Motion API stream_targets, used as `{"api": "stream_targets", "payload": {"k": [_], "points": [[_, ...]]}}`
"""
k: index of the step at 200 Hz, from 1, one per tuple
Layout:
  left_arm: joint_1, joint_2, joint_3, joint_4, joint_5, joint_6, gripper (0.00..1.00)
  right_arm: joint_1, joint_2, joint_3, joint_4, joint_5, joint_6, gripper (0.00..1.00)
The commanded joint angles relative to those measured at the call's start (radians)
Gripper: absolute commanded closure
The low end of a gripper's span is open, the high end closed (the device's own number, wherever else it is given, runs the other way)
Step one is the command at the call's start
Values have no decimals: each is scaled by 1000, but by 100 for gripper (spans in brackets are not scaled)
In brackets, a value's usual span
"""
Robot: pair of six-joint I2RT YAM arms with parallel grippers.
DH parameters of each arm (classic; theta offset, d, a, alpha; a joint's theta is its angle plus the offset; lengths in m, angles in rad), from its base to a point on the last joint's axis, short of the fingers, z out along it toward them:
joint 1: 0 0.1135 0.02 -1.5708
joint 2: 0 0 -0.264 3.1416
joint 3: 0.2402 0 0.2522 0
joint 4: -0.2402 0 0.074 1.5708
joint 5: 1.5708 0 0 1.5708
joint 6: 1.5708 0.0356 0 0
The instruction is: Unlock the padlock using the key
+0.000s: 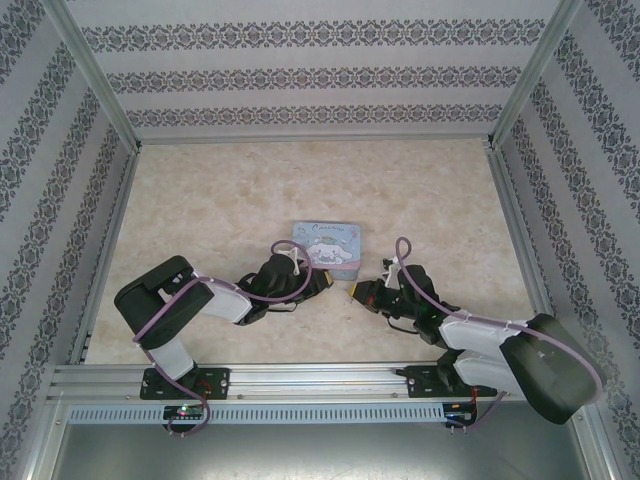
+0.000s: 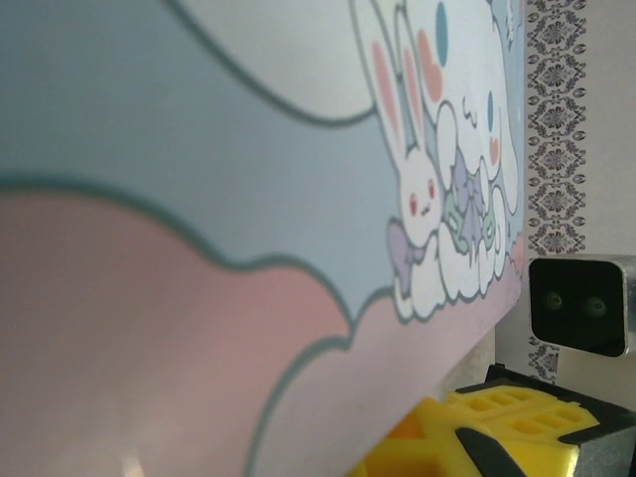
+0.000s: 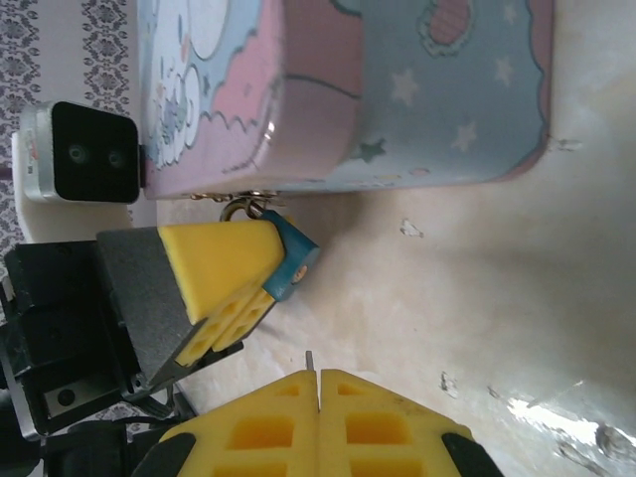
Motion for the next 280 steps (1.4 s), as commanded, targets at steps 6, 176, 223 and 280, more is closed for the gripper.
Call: {"api": "stream_targets", "payload": {"k": [6,176,223,280], "points": [[12,-18,25,64,57,-21,100,18,20,28,47,-17,-20,100],[43,-43,-15,186,87,-113,100,-24,146,34,177,-102,8,100],[43,-61,-17,210,54,-199,100,-24,91,23,175,-43,43,100],[43,-65,-38,261,6,-303,100,-25,23,-1,176,44,116,100]]}}
